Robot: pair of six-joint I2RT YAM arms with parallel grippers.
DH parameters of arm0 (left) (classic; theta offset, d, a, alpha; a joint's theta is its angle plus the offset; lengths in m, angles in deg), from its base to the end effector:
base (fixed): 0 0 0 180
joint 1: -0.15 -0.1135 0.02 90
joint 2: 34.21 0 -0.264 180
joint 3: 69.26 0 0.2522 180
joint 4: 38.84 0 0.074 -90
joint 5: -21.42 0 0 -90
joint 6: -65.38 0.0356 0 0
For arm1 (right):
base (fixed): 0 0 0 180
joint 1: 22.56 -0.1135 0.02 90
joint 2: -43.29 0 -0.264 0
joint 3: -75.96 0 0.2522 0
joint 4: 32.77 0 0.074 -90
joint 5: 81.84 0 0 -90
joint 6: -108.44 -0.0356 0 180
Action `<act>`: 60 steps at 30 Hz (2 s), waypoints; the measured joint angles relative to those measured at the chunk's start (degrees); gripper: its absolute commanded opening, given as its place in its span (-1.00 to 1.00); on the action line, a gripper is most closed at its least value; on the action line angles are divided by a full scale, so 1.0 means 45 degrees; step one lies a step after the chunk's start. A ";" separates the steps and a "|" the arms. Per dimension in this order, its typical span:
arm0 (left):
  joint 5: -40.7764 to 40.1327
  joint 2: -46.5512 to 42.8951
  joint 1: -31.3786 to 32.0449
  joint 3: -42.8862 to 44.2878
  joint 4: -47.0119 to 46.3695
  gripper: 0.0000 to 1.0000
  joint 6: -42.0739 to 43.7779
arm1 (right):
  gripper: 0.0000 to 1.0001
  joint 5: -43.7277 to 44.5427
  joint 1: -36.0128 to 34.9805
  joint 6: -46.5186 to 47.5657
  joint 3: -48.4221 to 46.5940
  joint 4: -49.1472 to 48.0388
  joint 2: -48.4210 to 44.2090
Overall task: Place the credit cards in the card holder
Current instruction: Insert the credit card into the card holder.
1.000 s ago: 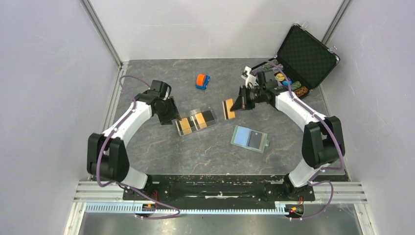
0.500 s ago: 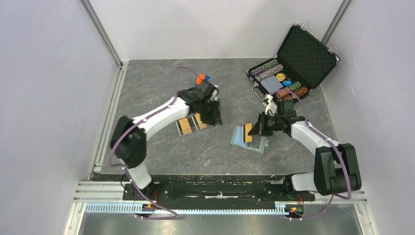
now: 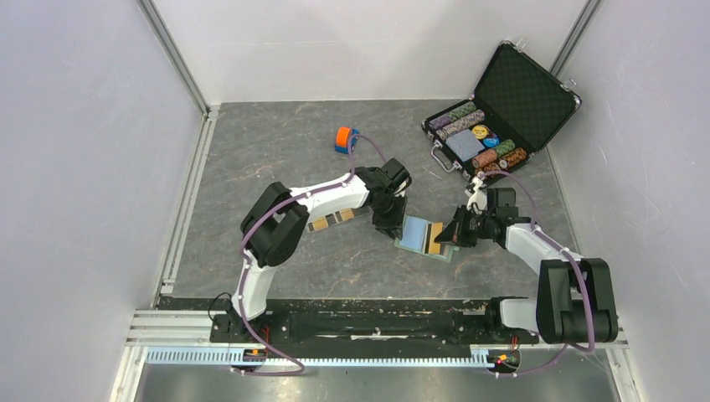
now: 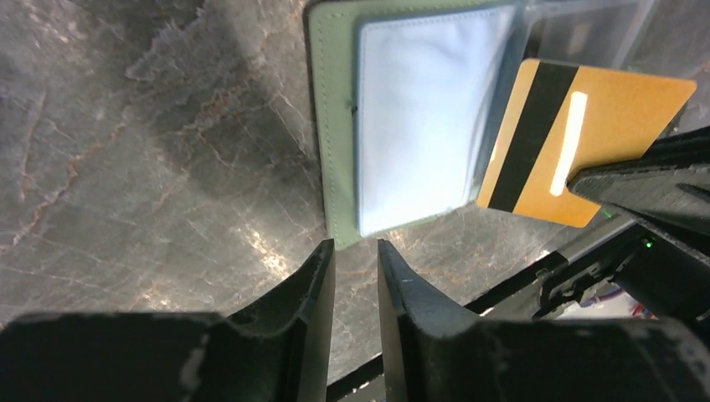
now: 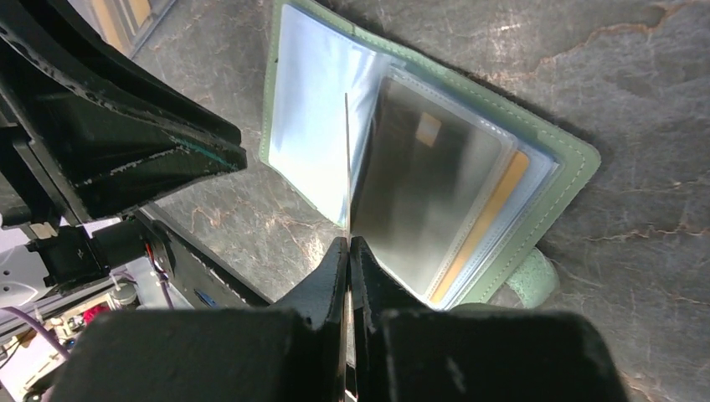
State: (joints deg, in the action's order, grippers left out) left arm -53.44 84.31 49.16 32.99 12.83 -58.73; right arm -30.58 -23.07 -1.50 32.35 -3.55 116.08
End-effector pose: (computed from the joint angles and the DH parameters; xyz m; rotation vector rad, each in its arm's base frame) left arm 0.2743 -0.3298 0.1744 0.4586 2.9172 -0.6753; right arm 0.2152 0.0242 0.1560 0.1797 2.5490 1.0075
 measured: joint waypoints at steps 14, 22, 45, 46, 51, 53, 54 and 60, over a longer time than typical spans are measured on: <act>-0.0583 0.0797 -0.0146 0.0301 0.0316 -0.62 0.0010 | -1.00 -0.0826 0.0000 -0.0593 0.0253 -0.1248 0.1744; -0.0597 0.0826 -0.0209 0.0350 0.0500 -0.74 0.0019 | -1.00 -0.1297 0.0015 -0.0675 -0.0209 -0.1452 0.2769; -0.0335 0.0937 -0.0233 0.0476 0.0636 -0.83 0.0024 | -1.00 -0.2016 0.0029 -0.0957 -0.0670 -0.3478 0.4347; -0.0325 0.0942 -0.0238 0.0486 0.0646 -0.83 0.0024 | -1.00 -0.2040 -0.0010 -0.1015 -0.0554 -0.3701 0.4352; -0.0316 0.0967 -0.0243 0.0539 0.0695 -0.81 0.0024 | -1.00 -0.2050 -0.0393 -0.1355 -0.0248 -0.4639 0.4454; -0.0311 0.1001 -0.0243 0.0597 0.0763 -0.81 0.0024 | -1.00 -0.2011 -0.0627 -0.1472 -0.0238 -0.4911 0.4507; -0.0306 0.1005 -0.0243 0.0612 0.0797 -0.80 0.0024 | -1.00 -0.1977 -0.0743 -0.1549 -0.0238 -0.5047 0.4537; -0.0282 0.1015 -0.0243 0.0685 0.1030 -0.79 0.0019 | -0.78 -0.1685 -0.1336 -0.1972 -0.0253 -0.5610 0.4619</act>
State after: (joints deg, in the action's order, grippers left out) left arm -54.71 88.88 48.07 36.07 17.47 -58.64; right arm -38.16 -29.08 -10.38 31.21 -28.79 136.87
